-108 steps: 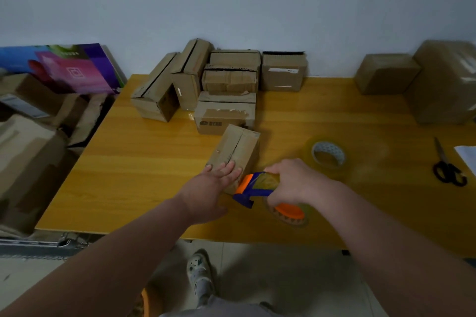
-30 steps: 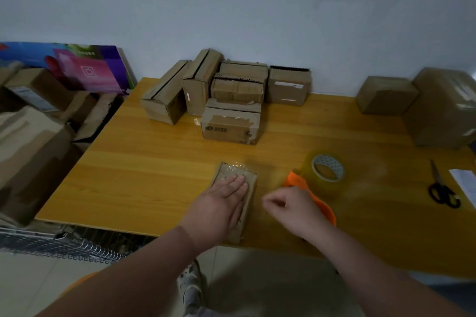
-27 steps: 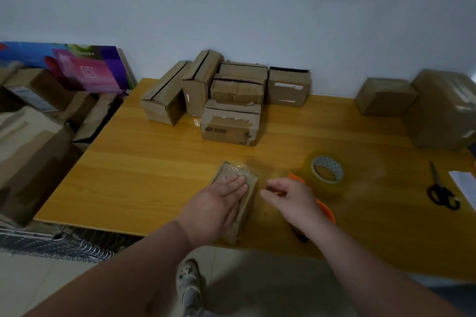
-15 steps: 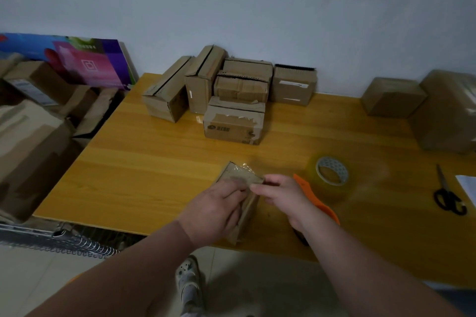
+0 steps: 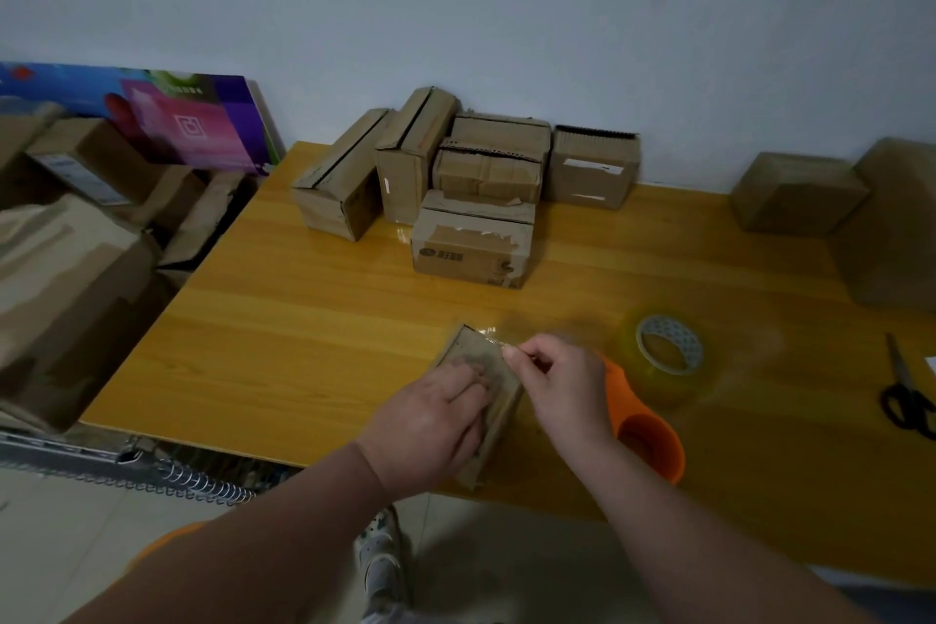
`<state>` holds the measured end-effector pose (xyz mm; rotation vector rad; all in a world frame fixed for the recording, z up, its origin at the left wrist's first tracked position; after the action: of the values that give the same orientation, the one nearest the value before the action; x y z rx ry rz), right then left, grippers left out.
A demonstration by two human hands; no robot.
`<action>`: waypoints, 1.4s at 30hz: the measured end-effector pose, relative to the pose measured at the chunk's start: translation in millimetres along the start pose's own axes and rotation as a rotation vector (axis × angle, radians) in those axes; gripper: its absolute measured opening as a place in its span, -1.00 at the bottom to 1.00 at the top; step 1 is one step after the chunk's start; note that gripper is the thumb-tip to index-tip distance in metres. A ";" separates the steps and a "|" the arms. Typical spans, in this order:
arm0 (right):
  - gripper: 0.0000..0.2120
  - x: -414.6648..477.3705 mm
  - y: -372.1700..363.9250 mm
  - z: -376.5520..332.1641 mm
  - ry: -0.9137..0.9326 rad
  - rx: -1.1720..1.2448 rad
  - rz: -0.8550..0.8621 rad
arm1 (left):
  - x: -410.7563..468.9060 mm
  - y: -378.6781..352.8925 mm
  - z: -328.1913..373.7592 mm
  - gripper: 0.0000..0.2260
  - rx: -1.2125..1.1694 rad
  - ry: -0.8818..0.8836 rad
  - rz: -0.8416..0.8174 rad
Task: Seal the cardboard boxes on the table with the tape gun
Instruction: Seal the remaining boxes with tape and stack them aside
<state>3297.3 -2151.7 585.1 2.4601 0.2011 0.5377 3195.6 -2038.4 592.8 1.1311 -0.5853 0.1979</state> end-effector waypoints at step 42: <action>-0.57 -26.5 -5.2 -44.3 0.801 -0.665 -0.044 | -8.9 -1.5 -44.8 -0.30 -0.036 0.422 -0.306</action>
<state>3254.5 -2130.9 605.8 1.5011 0.3260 1.3087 3204.0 -1997.8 573.6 1.0882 -0.0392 0.1540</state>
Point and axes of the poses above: each hand's wrist, its own x-axis towards the middle knuckle, its own y-axis out of the back of the hand, z = x × y, the point moved 5 cm from there along x, towards the middle knuckle, and after that the axes turned 11 degrees about z, right-handed, at the moved point
